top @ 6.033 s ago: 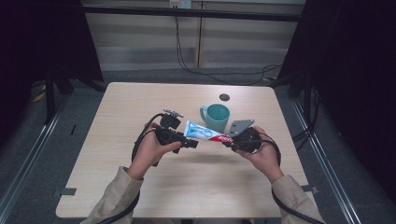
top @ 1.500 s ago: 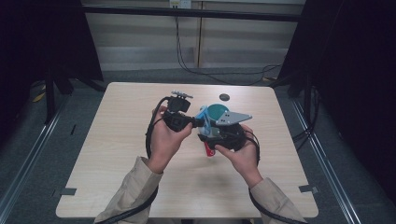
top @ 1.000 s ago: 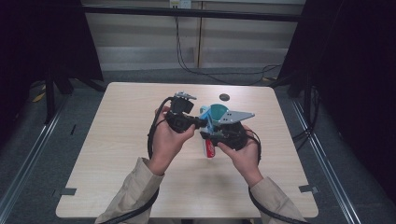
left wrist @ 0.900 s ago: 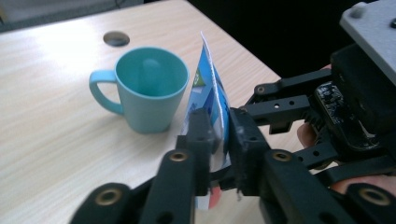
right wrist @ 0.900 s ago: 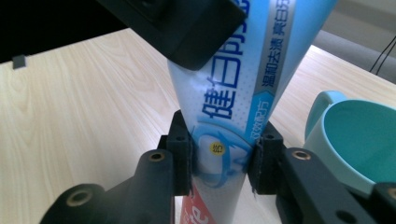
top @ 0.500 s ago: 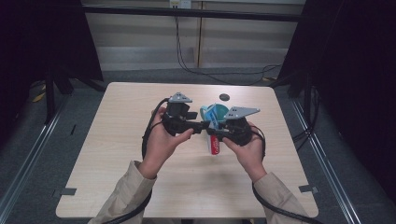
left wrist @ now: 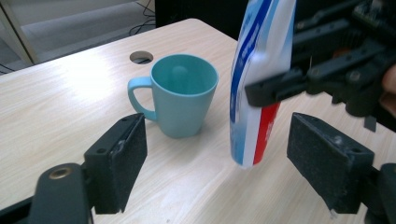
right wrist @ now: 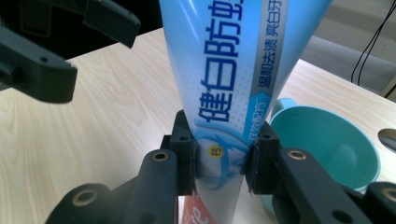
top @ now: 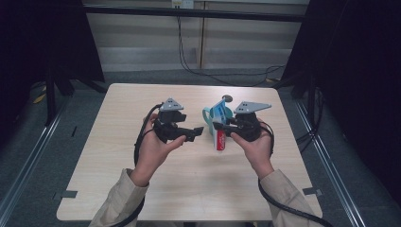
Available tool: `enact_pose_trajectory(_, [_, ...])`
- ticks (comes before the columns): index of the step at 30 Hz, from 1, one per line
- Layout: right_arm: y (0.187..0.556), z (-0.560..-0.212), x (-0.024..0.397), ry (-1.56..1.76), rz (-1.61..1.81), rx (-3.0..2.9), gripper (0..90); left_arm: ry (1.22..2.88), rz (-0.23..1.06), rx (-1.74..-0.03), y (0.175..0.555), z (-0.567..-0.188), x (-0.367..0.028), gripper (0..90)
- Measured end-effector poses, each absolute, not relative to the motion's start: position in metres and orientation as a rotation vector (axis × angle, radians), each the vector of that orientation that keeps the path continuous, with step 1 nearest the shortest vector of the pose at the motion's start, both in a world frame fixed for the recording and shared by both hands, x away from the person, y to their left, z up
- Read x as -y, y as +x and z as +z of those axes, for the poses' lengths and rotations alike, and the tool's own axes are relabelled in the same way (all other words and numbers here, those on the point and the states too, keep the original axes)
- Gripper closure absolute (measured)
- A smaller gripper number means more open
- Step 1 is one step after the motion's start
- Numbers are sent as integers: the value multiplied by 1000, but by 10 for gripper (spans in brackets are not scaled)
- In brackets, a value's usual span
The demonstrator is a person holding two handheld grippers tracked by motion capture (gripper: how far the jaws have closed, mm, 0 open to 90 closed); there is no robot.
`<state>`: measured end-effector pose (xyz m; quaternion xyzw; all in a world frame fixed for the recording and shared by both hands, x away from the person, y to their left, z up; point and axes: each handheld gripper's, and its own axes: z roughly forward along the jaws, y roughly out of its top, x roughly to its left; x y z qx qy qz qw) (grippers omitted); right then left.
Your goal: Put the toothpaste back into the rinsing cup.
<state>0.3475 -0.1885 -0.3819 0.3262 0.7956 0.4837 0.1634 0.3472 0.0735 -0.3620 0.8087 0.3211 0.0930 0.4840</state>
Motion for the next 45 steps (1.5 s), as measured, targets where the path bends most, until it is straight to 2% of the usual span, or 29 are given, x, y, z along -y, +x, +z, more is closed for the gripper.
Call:
enact_pose_trajectory(14, [355, -367, 188, 901, 1391, -2273, 693, 1998, 188, -831, 347, -398, -88, 184])
enact_pose_trajectory(32, [369, -344, 184, 911, 1453, -2237, 695, 2054, 207, -895, 342, -435, -120, 180])
enact_pose_trajectory(45, [383, -319, 182, 920, 1484, -2190, 700, 2064, 215, -901, 340, -444, -135, 186])
